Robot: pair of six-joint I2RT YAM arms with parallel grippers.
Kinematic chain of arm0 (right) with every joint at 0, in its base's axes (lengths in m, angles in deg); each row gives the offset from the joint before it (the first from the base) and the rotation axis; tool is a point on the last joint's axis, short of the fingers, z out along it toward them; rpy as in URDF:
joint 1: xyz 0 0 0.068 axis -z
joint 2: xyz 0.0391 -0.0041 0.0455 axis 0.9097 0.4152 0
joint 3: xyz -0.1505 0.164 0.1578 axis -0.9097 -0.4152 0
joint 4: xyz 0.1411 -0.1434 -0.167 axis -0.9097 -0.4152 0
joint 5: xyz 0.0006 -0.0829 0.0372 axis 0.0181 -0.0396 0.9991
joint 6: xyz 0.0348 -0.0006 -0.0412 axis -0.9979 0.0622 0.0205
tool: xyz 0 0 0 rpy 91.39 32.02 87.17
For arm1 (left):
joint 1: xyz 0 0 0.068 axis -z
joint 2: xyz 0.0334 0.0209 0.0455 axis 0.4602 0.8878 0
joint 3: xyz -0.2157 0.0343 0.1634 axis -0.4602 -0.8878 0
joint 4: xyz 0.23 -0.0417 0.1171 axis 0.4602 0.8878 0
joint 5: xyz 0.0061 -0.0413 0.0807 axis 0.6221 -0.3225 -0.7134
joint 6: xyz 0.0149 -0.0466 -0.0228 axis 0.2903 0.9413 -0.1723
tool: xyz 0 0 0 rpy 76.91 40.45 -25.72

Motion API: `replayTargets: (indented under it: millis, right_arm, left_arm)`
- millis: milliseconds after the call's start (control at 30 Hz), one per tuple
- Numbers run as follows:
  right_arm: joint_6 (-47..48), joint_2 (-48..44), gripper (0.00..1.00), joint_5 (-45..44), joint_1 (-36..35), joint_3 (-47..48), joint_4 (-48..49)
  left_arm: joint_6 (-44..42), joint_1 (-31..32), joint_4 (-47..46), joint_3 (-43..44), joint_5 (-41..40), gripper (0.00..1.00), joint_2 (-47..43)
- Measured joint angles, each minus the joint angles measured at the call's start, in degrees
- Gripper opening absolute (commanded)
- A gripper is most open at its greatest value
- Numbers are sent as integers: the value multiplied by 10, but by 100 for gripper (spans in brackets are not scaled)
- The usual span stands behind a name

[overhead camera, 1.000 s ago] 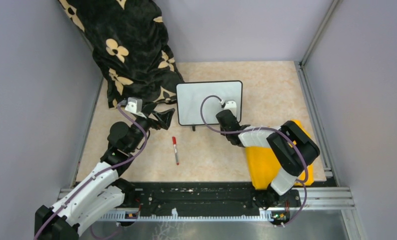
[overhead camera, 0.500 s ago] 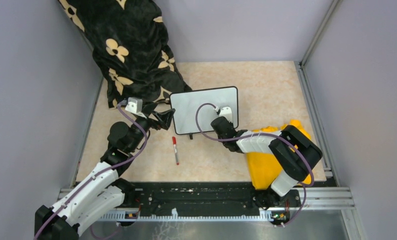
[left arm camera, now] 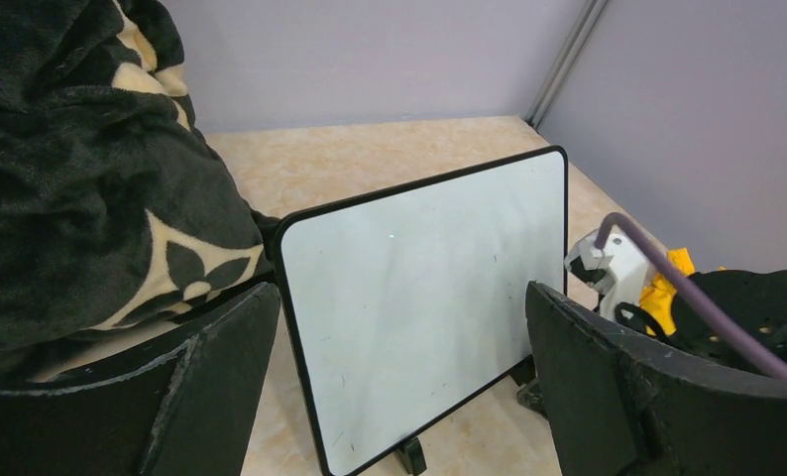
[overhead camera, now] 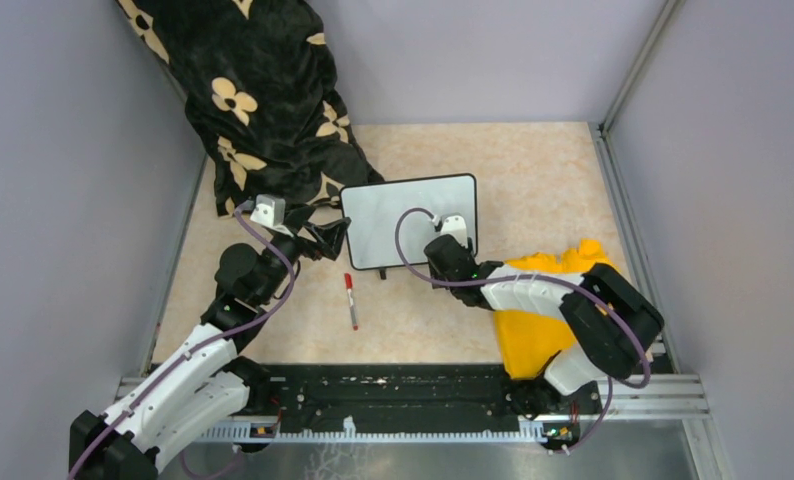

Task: Write a sentence on the whiteboard
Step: Move the whiteboard stand to the center of the board, then open the whiteboard marker at the center of the board.

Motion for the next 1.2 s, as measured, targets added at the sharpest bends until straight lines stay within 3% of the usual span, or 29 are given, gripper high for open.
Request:
replayTargets:
  millis: [367, 533, 767, 1200]
  right_arm:
    - [-19, -194, 54, 10, -56, 0, -81]
    - [-33, -224, 53, 33, -90, -8, -73]
    - [-38, -108, 50, 51, -160, 39, -55]
    - [-47, 70, 48, 85, -203, 180, -31]
  left_arm:
    - [7, 0, 0, 0, -6, 99, 0]
    - [14, 0, 1, 0, -13, 99, 0]
    - [15, 0, 14, 0, -48, 99, -9]
    - [10, 0, 40, 0, -139, 99, -83]
